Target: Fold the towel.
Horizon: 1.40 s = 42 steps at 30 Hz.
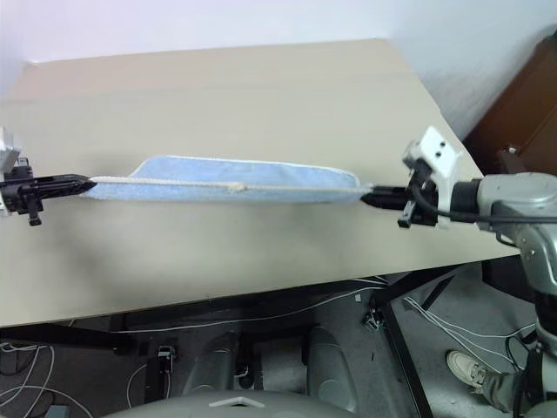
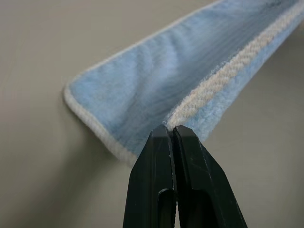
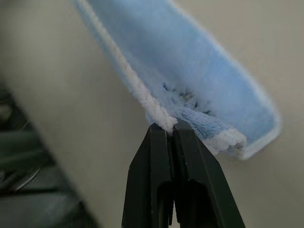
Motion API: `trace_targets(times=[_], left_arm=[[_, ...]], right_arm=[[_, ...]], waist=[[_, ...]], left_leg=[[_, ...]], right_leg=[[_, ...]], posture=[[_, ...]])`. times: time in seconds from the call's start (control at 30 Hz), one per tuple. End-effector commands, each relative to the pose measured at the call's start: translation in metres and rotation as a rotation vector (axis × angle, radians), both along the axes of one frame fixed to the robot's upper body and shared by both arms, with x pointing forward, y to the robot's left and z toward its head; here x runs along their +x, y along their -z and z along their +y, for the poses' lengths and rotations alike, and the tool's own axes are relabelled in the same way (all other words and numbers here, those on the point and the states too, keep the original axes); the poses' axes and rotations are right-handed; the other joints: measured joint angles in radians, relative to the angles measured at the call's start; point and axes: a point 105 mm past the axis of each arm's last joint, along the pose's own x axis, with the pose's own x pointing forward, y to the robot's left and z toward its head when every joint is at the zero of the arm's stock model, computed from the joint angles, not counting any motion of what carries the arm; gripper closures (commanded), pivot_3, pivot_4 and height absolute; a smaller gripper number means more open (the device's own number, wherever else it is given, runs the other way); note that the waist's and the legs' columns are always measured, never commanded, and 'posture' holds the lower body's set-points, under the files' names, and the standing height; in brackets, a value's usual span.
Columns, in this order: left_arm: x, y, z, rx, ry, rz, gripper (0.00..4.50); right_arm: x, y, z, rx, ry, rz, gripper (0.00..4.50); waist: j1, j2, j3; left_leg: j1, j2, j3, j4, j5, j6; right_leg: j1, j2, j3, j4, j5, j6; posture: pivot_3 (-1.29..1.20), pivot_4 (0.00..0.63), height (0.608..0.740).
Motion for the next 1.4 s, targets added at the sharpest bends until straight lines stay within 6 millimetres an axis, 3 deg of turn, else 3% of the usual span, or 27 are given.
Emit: trace_targets(times=[0.03, 0.1, 0.3, 0.53, 0.8, 1.2, 1.4], left_arm=[[-0.018, -0.013, 0.013, 0.048, -0.019, -0.019, 4.45], [-0.038, 0.002, 0.017, 0.054, -0.015, 0.047, 4.45], [-0.075, 0.03, 0.02, 0.072, -0.015, 0.183, 4.45], [-0.085, 0.047, 0.012, 0.081, -0.015, 0.215, 4.45], [-0.067, 0.045, 0.001, 0.007, -0.012, 0.174, 4.45], [-0.01, 0.029, 0.004, 0.004, -0.055, 0.07, 4.45], [0.015, 0.029, -0.004, 0.041, -0.055, 0.013, 4.45]], right_arm=[[-0.01, -0.007, -0.002, -0.009, -0.029, -0.025, 4.5], [-0.017, -0.007, -0.005, 0.007, -0.032, 0.001, 4.5], [-0.045, 0.003, -0.003, 0.004, -0.103, 0.1, 4.5], [-0.053, 0.026, -0.007, -0.068, -0.112, 0.153, 4.5], [-0.037, 0.022, -0.004, -0.006, -0.113, 0.122, 4.5], [0.016, 0.006, -0.002, 0.034, -0.057, 0.013, 4.5], [0.047, 0.014, 0.004, 0.082, -0.02, 0.001, 4.5]], waist=[[0.001, 0.0, 0.0], [-0.001, 0.001, 0.0], [0.012, -0.002, -0.002], [0.011, -0.004, -0.003], [0.009, -0.004, -0.003], [0.011, -0.004, -0.004], [0.007, -0.006, -0.004]], left_leg=[[0.001, 0.0, 0.0, 0.0, 0.0, 0.0], [0.001, 0.0, 0.0, 0.0, 0.0, 0.0], [0.002, 0.002, 0.0, -0.001, 0.0, 0.0], [0.003, 0.002, -0.002, -0.001, 0.0, 0.0], [0.003, 0.002, -0.002, -0.001, 0.0, 0.0], [0.001, -0.001, 0.002, 0.0, 0.0, 0.001], [0.001, -0.001, 0.002, 0.002, 0.0, 0.001]], right_leg=[[0.001, 0.0, 0.0, 0.0, 0.0, 0.0], [0.0, 0.0, 0.001, 0.0, -0.002, -0.003], [0.0, -0.001, 0.001, 0.0, -0.002, -0.005], [0.002, -0.004, 0.001, -0.002, -0.003, -0.008], [0.001, -0.003, 0.001, -0.002, -0.003, -0.008], [0.0, -0.001, 0.001, -0.001, -0.003, -0.007], [0.001, 0.0, 0.001, 0.0, -0.001, -0.004]], posture=[[0.0, 0.15, 0.74], [0.0, 0.15, 0.74], [0.0, 0.15, 0.74], [0.0, 0.15, 0.74], [0.0, 0.15, 0.74], [0.0, 0.15, 0.74], [0.0, 0.15, 0.74]])
